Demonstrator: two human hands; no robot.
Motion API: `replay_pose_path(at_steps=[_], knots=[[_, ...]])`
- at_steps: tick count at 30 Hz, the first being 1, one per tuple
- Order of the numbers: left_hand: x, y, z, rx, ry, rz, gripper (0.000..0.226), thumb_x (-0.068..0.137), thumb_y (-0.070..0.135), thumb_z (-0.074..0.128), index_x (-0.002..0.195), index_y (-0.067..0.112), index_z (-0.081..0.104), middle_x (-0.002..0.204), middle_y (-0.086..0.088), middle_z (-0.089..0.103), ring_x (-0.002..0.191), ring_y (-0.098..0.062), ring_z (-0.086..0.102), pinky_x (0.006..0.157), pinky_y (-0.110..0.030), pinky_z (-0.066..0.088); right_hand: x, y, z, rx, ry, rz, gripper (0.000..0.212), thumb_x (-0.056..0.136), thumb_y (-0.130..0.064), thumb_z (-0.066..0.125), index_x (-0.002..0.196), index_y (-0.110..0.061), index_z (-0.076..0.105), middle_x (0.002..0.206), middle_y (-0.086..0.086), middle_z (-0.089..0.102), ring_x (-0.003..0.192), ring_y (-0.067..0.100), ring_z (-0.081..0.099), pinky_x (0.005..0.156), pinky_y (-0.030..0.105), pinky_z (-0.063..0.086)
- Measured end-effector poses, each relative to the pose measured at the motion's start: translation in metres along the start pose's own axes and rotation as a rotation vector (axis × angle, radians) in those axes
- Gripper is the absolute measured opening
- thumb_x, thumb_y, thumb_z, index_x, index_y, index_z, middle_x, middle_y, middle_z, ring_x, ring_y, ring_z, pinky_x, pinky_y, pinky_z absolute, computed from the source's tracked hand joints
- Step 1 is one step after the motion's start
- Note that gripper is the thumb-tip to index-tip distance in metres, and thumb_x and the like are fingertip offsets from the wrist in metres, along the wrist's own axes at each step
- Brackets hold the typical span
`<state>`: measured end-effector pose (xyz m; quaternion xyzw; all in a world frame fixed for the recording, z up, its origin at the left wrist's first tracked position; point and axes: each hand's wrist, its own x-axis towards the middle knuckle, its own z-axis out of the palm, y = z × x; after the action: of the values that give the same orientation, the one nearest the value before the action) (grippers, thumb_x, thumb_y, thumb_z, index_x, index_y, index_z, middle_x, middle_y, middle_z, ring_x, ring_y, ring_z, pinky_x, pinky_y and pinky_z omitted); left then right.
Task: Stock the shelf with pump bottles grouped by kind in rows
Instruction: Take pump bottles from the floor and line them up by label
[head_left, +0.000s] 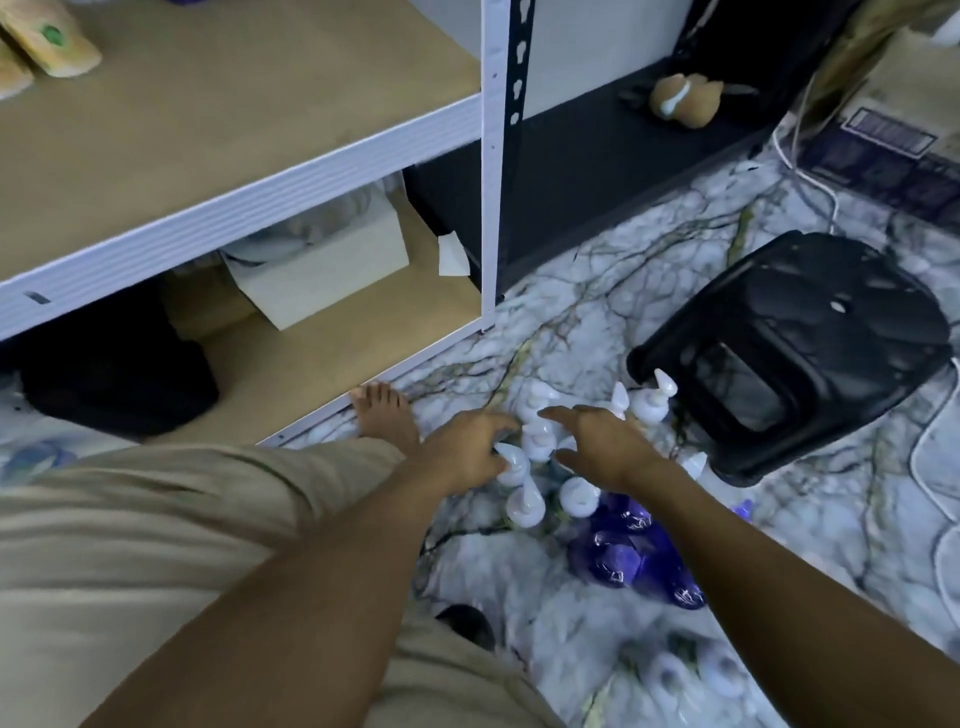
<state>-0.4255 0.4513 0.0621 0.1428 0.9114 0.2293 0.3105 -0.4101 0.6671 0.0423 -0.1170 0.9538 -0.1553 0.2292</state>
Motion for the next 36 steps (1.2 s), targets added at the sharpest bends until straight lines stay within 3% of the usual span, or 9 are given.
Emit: replay_pose_path(at_steps=[4,11,17,23,25,28,30,33,36], knots=[[0.020,-0.001,0.025,-0.052,0.012,-0.029,0.041,0.083,0.021,0.065,0.124,0.020,0.065,0.122,-0.010,0.064,0.113,-0.029,0.060,0.086,-0.037,0.052,0.024,0.004,0.012,-0.043,-0.051,0.049,0.052,0.097,-0.028,0.059,0.147,-0.026,0.045,0.128,0.008,0.064,0.116,0.027,0.060,0.096,0.037,0.044],[0.041,0.001,0.041,-0.052,-0.019,-0.108,0.033,0.089,0.013,0.064,0.121,0.017,0.071,0.125,-0.009,0.066,0.111,-0.028,0.063,0.082,-0.027,0.047,0.038,0.012,0.032,-0.085,-0.022,0.146,0.031,0.099,-0.038,0.051,0.130,-0.040,0.056,0.105,0.000,0.071,0.098,0.022,0.063,0.074,0.035,0.041],[0.043,0.005,0.041,-0.078,-0.029,-0.180,0.027,0.090,0.016,0.063,0.115,0.019,0.072,0.126,-0.009,0.064,0.110,-0.031,0.063,0.087,-0.033,0.052,0.040,0.012,0.031,-0.025,-0.028,0.206,0.030,0.099,-0.040,0.053,0.128,-0.043,0.058,0.112,-0.004,0.070,0.109,0.022,0.060,0.090,0.040,0.037],[0.029,-0.002,0.038,-0.123,-0.021,-0.223,0.024,0.090,0.017,0.061,0.110,0.010,0.071,0.121,-0.012,0.066,0.109,-0.031,0.063,0.093,-0.039,0.054,0.034,0.006,0.030,0.143,-0.081,0.282,0.028,0.094,-0.033,0.060,0.120,-0.040,0.066,0.116,-0.008,0.069,0.109,0.020,0.061,0.099,0.042,0.045],[0.023,-0.004,0.033,-0.120,-0.026,-0.221,0.023,0.091,0.013,0.060,0.111,0.009,0.071,0.123,-0.012,0.065,0.112,-0.031,0.062,0.093,-0.037,0.053,0.030,0.002,0.027,0.178,-0.082,0.310,0.024,0.090,-0.033,0.062,0.108,-0.047,0.066,0.112,-0.012,0.069,0.106,0.017,0.062,0.101,0.043,0.044],[0.013,-0.003,0.021,-0.129,-0.004,-0.206,0.022,0.092,0.009,0.059,0.110,0.008,0.073,0.121,-0.014,0.067,0.110,-0.032,0.063,0.086,-0.034,0.053,0.028,0.002,0.020,0.310,-0.029,0.350,0.017,0.071,-0.038,0.064,0.075,-0.054,0.061,0.094,-0.014,0.071,0.099,0.015,0.064,0.102,0.050,0.044],[0.004,0.002,0.010,-0.122,0.011,-0.209,0.024,0.091,0.009,0.060,0.112,0.009,0.072,0.123,-0.015,0.066,0.112,-0.033,0.063,0.088,-0.033,0.052,0.023,-0.007,0.005,0.343,-0.003,0.336,0.020,0.069,-0.035,0.068,0.075,-0.054,0.063,0.090,-0.011,0.071,0.097,0.016,0.065,0.097,0.044,0.048],[-0.011,0.007,-0.004,-0.120,0.021,-0.209,0.025,0.089,0.004,0.061,0.111,0.006,0.072,0.123,-0.016,0.066,0.110,-0.032,0.063,0.094,-0.038,0.053,0.011,-0.025,-0.019,0.349,0.000,0.289,0.028,0.077,-0.020,0.078,0.098,-0.037,0.072,0.093,-0.003,0.069,0.094,0.017,0.065,0.081,0.028,0.050],[-0.034,0.015,-0.024,-0.087,0.074,-0.185,0.014,0.089,0.009,0.059,0.098,0.013,0.069,0.110,-0.009,0.067,0.097,-0.029,0.063,0.085,-0.032,0.049,0.002,-0.037,-0.039,0.317,0.057,0.253,0.028,0.075,-0.020,0.080,0.084,-0.042,0.066,0.081,-0.010,0.065,0.087,0.016,0.063,0.080,0.030,0.051]])
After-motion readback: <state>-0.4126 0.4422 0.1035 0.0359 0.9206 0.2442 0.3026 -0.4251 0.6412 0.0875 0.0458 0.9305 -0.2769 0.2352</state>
